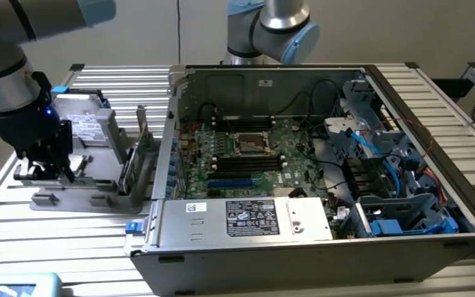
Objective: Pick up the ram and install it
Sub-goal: 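Pick up the ram and move it above insertion slot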
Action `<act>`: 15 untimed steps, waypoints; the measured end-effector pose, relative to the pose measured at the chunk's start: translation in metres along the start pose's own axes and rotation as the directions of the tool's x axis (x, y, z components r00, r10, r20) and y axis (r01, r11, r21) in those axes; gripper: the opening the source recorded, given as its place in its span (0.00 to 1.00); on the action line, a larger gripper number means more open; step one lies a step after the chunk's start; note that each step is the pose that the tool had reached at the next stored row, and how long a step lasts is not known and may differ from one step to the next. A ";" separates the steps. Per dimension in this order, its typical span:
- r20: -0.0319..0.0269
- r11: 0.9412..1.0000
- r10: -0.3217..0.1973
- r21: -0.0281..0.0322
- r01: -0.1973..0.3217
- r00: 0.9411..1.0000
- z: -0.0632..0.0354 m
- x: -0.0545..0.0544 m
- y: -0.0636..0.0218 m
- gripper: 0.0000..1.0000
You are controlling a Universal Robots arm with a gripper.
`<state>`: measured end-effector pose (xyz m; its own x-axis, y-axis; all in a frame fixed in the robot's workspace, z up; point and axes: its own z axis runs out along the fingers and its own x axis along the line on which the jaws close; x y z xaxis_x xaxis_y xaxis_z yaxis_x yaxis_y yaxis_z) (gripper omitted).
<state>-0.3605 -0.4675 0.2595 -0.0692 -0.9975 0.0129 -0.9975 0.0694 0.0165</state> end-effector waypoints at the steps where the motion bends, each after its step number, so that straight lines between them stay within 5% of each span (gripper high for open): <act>1: 0.000 1.000 0.000 0.000 0.000 1.000 -0.0046 0.000 0.0001 0.13; 7: 0.000 1.000 0.000 0.000 0.000 1.000 -0.0318 0.001 -0.0023 0.13; 15: 0.000 1.000 0.000 -0.002 0.000 1.000 -0.0684 0.006 -0.0255 0.13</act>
<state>-0.3343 -0.4746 0.3276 -0.0691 -0.9975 0.0129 -0.9974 0.0693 0.0186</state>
